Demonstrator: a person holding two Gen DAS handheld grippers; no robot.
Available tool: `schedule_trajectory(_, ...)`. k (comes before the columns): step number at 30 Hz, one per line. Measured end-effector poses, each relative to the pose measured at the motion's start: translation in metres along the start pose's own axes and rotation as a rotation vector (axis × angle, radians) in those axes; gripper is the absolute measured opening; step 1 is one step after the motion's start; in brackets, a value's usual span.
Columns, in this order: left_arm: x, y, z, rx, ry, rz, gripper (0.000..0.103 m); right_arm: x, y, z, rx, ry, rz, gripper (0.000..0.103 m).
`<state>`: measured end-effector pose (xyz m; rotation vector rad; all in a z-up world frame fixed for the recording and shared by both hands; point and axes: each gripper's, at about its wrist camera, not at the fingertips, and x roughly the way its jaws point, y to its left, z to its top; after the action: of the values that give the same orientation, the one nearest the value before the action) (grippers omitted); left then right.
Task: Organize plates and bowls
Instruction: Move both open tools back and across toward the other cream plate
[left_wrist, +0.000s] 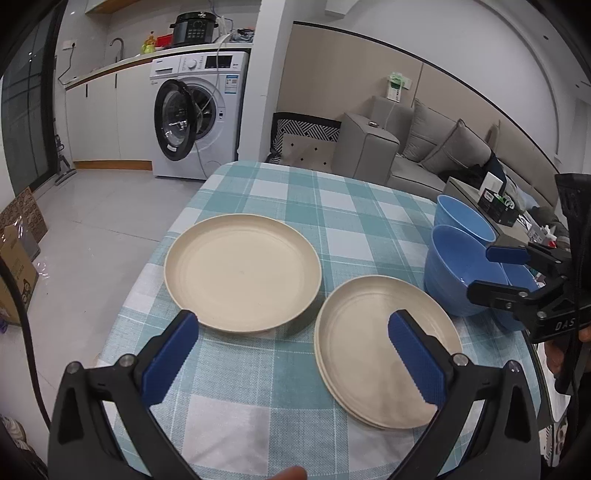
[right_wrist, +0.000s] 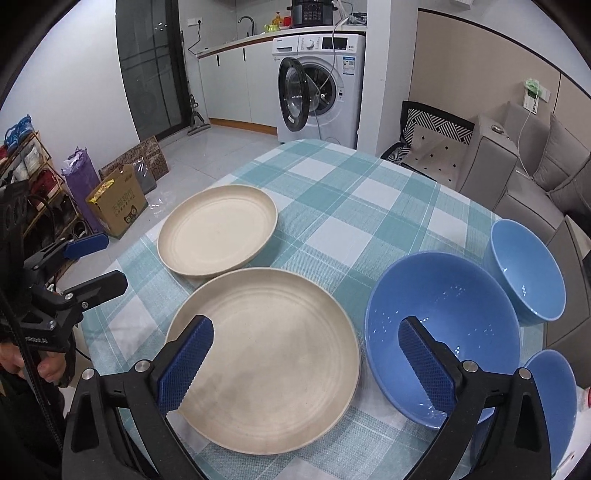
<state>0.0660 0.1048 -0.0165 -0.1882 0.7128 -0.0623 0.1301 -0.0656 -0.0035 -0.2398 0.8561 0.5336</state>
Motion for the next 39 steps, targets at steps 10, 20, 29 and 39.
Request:
schedule_trajectory(10, 0.007, 0.015, 0.016, -0.021, -0.018, 0.041, 0.103, -0.013, 0.002, 0.018, 0.001, -0.053, 0.019, 0.102)
schedule_trajectory(20, 0.010, 0.022, 0.026, -0.030, -0.033, 0.050, 0.103, -0.016, 0.003, 0.034, -0.001, -0.078, 0.016, 0.102)
schedule_trajectory(29, 0.019, 0.021, 0.035, -0.022, -0.033, 0.049, 0.103, -0.008, 0.002, 0.045, 0.007, -0.084, 0.011, 0.102)
schedule_trajectory(39, 0.032, 0.031, 0.049, -0.045, -0.024, 0.073, 0.103, 0.011, 0.002, 0.057, 0.030, -0.067, 0.007, 0.102)
